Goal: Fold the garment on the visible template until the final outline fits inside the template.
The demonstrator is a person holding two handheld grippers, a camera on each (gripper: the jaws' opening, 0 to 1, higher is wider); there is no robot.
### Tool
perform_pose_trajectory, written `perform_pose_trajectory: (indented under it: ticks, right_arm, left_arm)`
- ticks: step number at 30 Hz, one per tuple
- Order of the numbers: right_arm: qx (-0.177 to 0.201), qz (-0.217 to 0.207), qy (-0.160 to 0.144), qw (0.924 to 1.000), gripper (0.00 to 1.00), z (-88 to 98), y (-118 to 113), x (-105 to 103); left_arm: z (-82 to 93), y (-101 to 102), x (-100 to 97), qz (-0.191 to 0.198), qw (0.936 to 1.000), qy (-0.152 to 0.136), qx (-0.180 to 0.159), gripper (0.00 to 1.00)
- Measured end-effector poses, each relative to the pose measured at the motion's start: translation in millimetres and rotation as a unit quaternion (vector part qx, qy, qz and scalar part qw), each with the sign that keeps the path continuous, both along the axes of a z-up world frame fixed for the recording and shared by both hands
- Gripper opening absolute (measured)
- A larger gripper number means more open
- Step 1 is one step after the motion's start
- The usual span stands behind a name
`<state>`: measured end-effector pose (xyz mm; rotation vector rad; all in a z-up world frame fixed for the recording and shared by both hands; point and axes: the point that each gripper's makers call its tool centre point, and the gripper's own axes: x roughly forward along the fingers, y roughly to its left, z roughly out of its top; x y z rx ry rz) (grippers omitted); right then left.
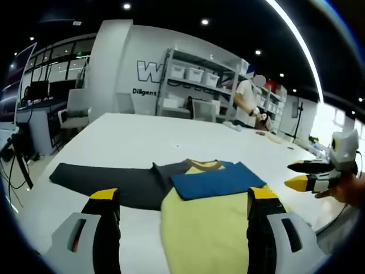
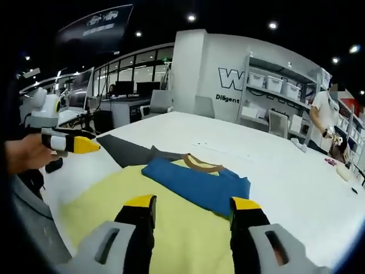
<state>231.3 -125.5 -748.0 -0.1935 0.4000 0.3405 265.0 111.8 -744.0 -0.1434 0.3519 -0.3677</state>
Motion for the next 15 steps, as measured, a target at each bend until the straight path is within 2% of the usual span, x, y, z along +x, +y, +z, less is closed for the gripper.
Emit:
perform_pose_trajectory:
  ticks: [3,6,9,12,13,15]
  right_arm:
    - [-0.001,-0.008,0.007,0.9999,0.49,-4.5,-7,5]
    - [0.000,-0.010,0.005,0.9999,0.49,-2.7,-7,6]
    - [-0.003,-0.004,-0.005,1.0000,0.48,0.5,-5,6]
    - [0.000,-0.002,-0.001,1.0000,0.48,-0.9,-3,6]
    - [0.000,-0.001,-0.001,1.0000,0.47,-0.9,-2,6]
    - [-0.001,0.003,-0.003,1.0000,0.47,0.0,-1,6]
  left_arm:
    - [0.3,6,1.4,0.007,1.0000,0.001,-0.001,0.87]
    - [2.9,19,2.5,0.023,0.9997,0.001,-0.009,0.87]
    - [9.9,42,7.5,0.046,0.9989,-0.003,-0.012,0.87]
    - [10.7,69,16.6,0.067,0.9977,-0.005,0.008,0.87]
    - [10.4,72,17.8,0.069,0.9975,-0.006,0.008,0.87]
    - [2.8,94,24.0,0.090,0.9958,0.004,0.015,0.87]
